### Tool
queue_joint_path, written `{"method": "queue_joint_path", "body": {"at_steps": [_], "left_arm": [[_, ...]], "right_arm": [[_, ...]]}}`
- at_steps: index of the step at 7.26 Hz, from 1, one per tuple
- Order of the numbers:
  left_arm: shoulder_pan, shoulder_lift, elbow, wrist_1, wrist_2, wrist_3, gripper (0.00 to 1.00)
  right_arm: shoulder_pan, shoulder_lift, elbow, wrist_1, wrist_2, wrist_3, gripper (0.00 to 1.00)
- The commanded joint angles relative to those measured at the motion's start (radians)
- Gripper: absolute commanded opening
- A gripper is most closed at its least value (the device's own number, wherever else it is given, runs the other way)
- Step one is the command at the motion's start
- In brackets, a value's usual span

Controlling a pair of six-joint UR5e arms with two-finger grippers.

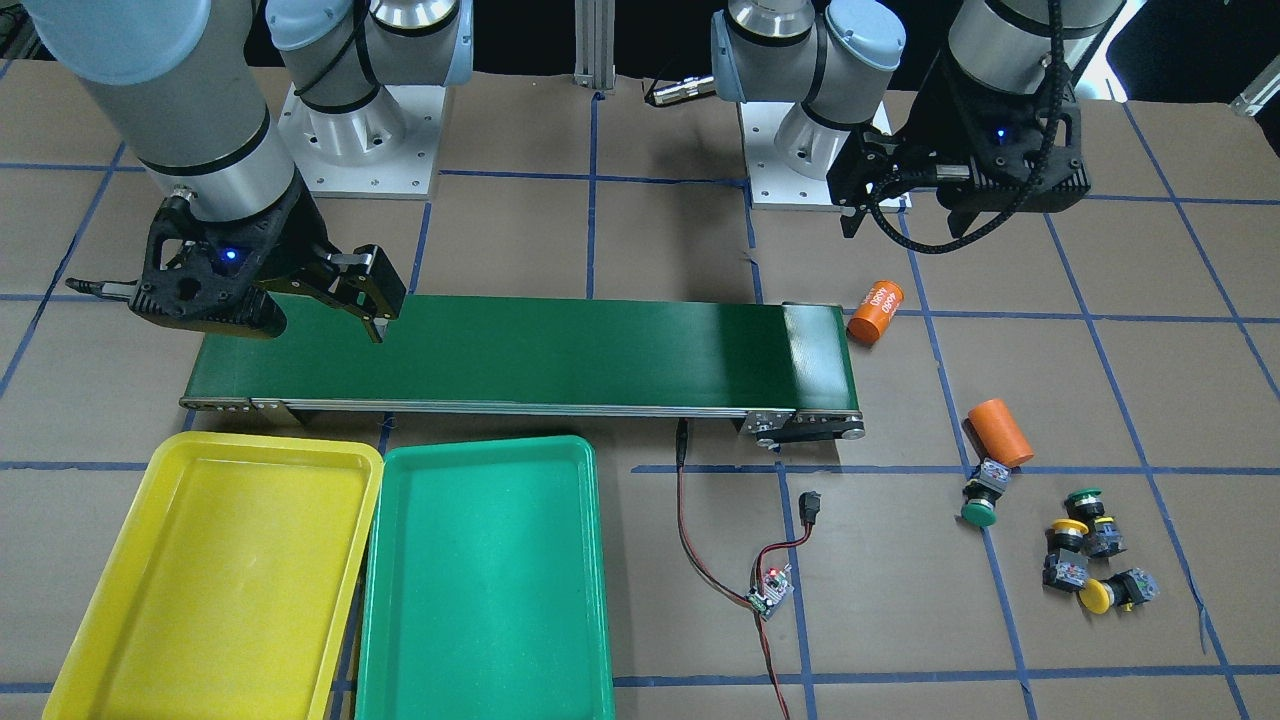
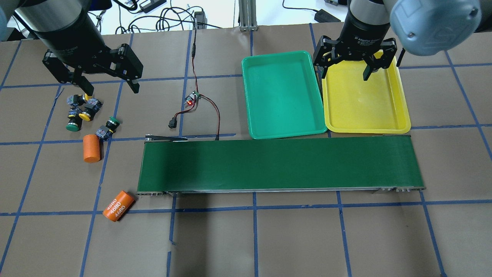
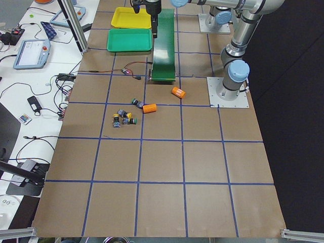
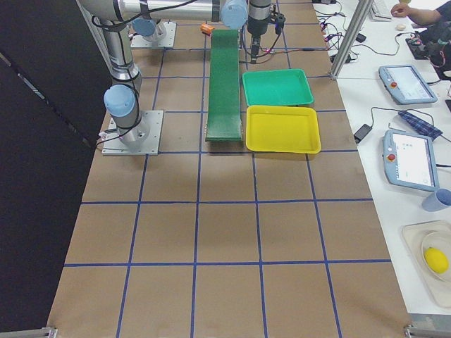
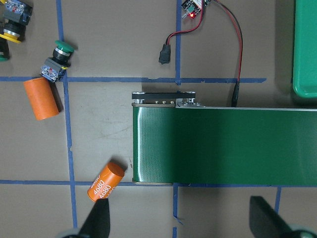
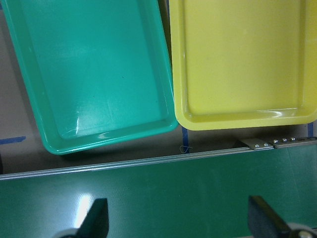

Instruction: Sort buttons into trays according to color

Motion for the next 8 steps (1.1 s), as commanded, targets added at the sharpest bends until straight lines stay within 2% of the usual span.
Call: {"method": "queue_joint_path", "body": {"at_steps": [1, 5, 6, 7, 8], "left_arm": [[0.004, 0.001, 0.004, 0.000, 0.000, 0.006, 1.00], [0.033, 0.019, -0.037, -0.010, 0.014, 0.009, 1.00], [0.140, -0.007, -0.084, 0.002, 0.005, 0.038, 1.00], [0.253, -0.018, -0.162, 0.034, 0.002, 0.168, 1.00], [0.354, -0.016, -0.266, 0.121, 0.005, 0.342, 1.00]], "right_arm": [[0.000, 0.000, 0.000, 0.000, 0.000, -0.003, 1.00], [0.000, 0.000, 0.000, 0.000, 0.000, -0.005, 1.00], [0.000, 0.000, 0.000, 0.000, 0.000, -0.005, 1.00], [0.000, 0.000, 0.000, 0.000, 0.000, -0.005, 1.00], [0.000, 0.000, 0.000, 0.000, 0.000, -0.005, 1.00]]}}
